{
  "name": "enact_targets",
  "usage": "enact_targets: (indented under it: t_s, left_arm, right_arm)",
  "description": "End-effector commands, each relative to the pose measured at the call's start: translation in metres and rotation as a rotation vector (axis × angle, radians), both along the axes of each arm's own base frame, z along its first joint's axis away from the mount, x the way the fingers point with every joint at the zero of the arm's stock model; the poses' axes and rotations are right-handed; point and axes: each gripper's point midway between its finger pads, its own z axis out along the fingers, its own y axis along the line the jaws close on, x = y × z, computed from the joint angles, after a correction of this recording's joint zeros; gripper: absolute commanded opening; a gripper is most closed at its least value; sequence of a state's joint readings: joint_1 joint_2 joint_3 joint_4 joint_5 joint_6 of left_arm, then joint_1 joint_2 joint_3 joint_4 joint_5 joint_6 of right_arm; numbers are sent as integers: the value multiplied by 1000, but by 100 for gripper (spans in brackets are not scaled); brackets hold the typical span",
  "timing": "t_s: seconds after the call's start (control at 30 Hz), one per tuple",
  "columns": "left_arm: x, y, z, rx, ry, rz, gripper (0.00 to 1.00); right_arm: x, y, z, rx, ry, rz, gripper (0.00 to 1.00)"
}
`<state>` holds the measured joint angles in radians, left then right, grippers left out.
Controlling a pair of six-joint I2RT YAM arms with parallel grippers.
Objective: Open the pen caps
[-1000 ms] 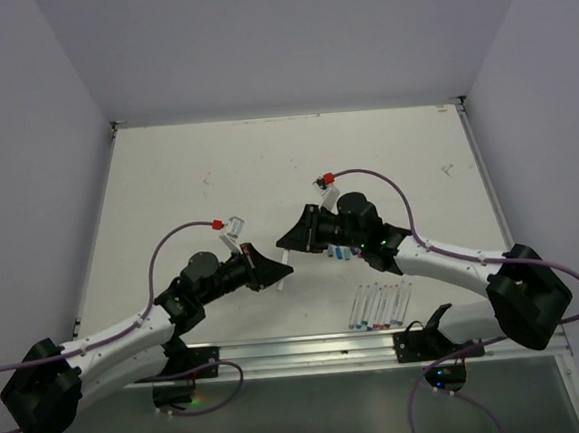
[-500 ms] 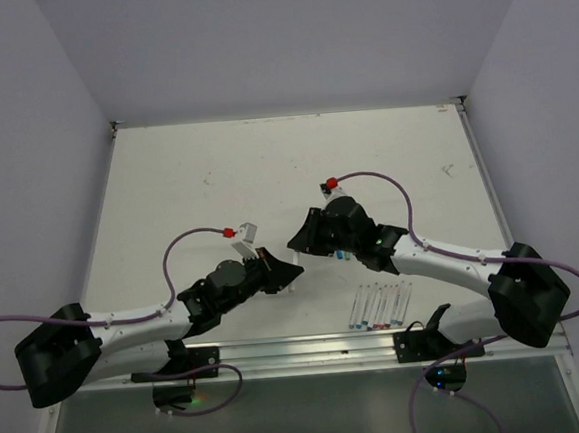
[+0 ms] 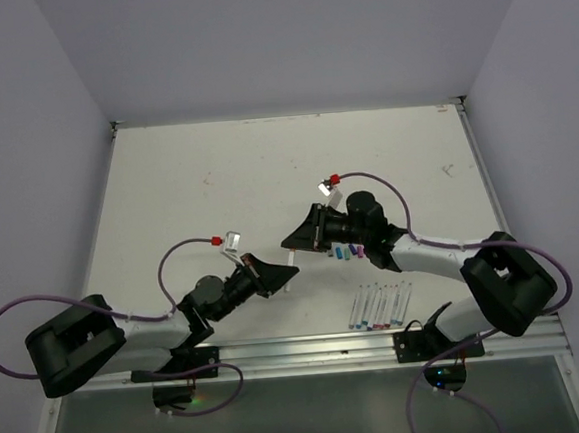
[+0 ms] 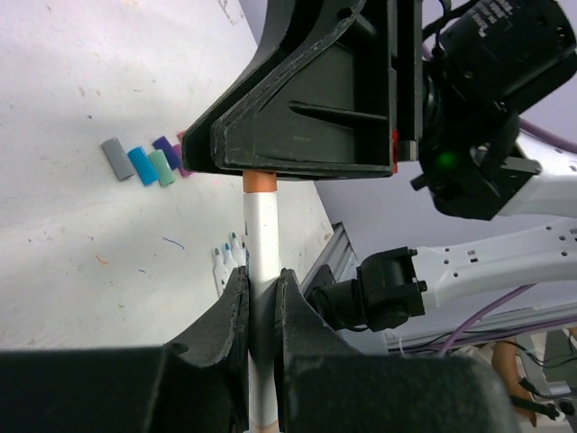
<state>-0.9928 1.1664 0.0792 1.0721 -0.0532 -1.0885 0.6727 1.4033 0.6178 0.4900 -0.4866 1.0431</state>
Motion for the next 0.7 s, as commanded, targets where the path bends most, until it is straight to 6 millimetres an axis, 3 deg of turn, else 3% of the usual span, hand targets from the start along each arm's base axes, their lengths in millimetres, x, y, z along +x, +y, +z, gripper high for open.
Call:
enact_targets:
  t_s: [0.0, 0.03, 0.13, 0.2, 0.23, 0.27, 0.33, 0.47, 0.67]
  left_arm:
    - [-74, -13, 56, -225, -134, -369, 0]
    - [-78, -10, 70, -278, -168, -380, 0]
    - [-82, -12, 68, -293, -147, -411, 0]
    - [-78, -13, 59, -267, -119, -394, 0]
    - [-74, -14, 43, -218, -70, -374, 0]
    - [-72, -13, 38, -200, -49, -353, 0]
    - [-62, -10, 13, -122, 15, -278, 0]
    - [-70, -13, 7, -87, 11, -281, 0]
    - [-82, -17, 9, -99, 5, -318, 0]
  right_arm:
    - [63, -19, 56, 221, -218, -181, 0]
    - [63, -18, 64, 255, -237, -175, 0]
    - [67, -18, 64, 258, -230, -182, 0]
    - [72, -22, 62, 238, -227, -214, 0]
    - [79, -27, 46, 163, -200, -260, 0]
    - [84, -30, 52, 136, -217, -286, 0]
    - [91, -40, 41, 62, -205, -344, 0]
    - [115, -60, 49, 42, -257, -446, 0]
    - [143, -67, 68, 88, -285, -515, 0]
